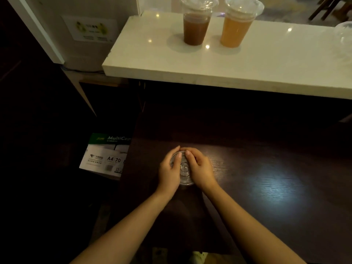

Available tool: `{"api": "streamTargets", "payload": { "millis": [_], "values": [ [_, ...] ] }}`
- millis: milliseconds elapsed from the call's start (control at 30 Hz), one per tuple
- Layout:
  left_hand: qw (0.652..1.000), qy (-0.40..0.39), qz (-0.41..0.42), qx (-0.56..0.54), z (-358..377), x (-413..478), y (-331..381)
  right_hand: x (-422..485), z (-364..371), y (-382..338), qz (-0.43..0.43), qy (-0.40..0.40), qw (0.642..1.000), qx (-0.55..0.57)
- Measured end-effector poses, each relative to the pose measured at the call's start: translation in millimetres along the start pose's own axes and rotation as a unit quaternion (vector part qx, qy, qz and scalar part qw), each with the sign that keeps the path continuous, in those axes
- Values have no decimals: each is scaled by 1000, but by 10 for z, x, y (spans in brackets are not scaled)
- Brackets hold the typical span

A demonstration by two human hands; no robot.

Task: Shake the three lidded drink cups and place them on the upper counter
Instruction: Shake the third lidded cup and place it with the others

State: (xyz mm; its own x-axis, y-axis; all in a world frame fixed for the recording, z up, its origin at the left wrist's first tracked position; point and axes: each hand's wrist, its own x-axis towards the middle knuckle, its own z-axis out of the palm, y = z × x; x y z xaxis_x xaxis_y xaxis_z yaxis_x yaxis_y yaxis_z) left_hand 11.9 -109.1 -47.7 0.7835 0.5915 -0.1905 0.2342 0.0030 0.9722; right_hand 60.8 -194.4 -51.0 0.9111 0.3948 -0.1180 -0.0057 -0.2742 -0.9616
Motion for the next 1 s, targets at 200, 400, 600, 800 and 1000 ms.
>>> {"api": "streamTargets", "payload": {
  "millis": [200, 400, 600, 800, 1000],
  "values": [
    [999, -33, 7, 41, -14, 39, 33, -35, 34, -11, 5, 36, 999, -2],
    [929, -149, 44, 337, -105, 300, 150, -173, 40, -66, 13, 88, 996, 14],
    [764, -214, 208, 573, -77, 520, 419, -400, -263, 101, 88, -53, 981, 164],
    [765, -217, 218, 565, 219, 337, 427, -401, -438, 218, 60, -166, 977, 121],
    [739, -178, 223, 610, 279, 292, 330, -98, -468, 192, 24, -238, 971, -18]
  ]
}}
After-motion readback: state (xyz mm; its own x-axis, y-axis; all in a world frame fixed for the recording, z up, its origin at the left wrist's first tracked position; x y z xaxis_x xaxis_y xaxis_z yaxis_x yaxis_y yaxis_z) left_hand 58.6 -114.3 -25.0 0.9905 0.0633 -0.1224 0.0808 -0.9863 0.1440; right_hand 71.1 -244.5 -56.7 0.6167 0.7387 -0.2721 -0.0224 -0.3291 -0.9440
